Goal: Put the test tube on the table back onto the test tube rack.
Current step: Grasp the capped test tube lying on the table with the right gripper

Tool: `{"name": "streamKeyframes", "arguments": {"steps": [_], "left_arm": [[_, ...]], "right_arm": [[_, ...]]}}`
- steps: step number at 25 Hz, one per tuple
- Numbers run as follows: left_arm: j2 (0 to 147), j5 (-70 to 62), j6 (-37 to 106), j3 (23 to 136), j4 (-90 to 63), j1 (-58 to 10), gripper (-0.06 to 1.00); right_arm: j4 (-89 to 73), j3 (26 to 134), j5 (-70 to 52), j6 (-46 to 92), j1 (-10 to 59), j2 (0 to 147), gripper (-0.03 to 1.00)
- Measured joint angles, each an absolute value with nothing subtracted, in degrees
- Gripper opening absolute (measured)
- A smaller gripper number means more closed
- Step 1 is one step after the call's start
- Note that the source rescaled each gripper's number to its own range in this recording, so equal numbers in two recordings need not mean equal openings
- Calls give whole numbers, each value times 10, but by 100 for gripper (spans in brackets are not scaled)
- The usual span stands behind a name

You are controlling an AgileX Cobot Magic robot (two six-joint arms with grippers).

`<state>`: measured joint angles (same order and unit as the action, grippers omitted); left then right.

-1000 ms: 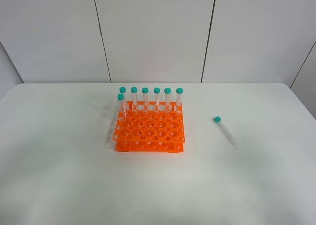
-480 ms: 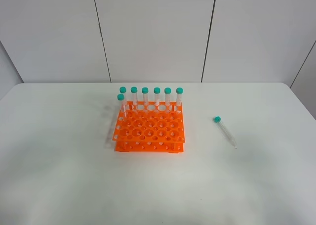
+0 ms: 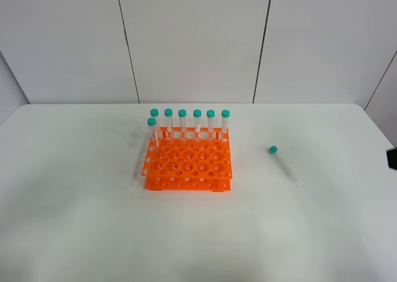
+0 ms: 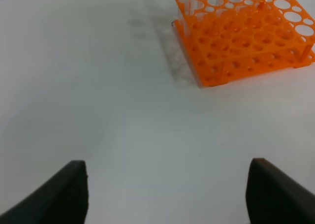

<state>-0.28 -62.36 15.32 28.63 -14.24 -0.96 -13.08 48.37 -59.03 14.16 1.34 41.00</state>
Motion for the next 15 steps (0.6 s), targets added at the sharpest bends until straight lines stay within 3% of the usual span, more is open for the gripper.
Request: {"name": "streamKeyframes", "arguments": {"steps": [6,11,15], "left_arm": [[-3,-624,153,286,-142,-10,100],[-3,-624,153,286,-142,-10,100],[-3,-624,153,286,-142,-10,100]], "right_arm": [[-130,699,-614,167,22,675,62],[-89,876,-681,165,58,872,55],[-72,956,-692,146,62,1006,54]]}}
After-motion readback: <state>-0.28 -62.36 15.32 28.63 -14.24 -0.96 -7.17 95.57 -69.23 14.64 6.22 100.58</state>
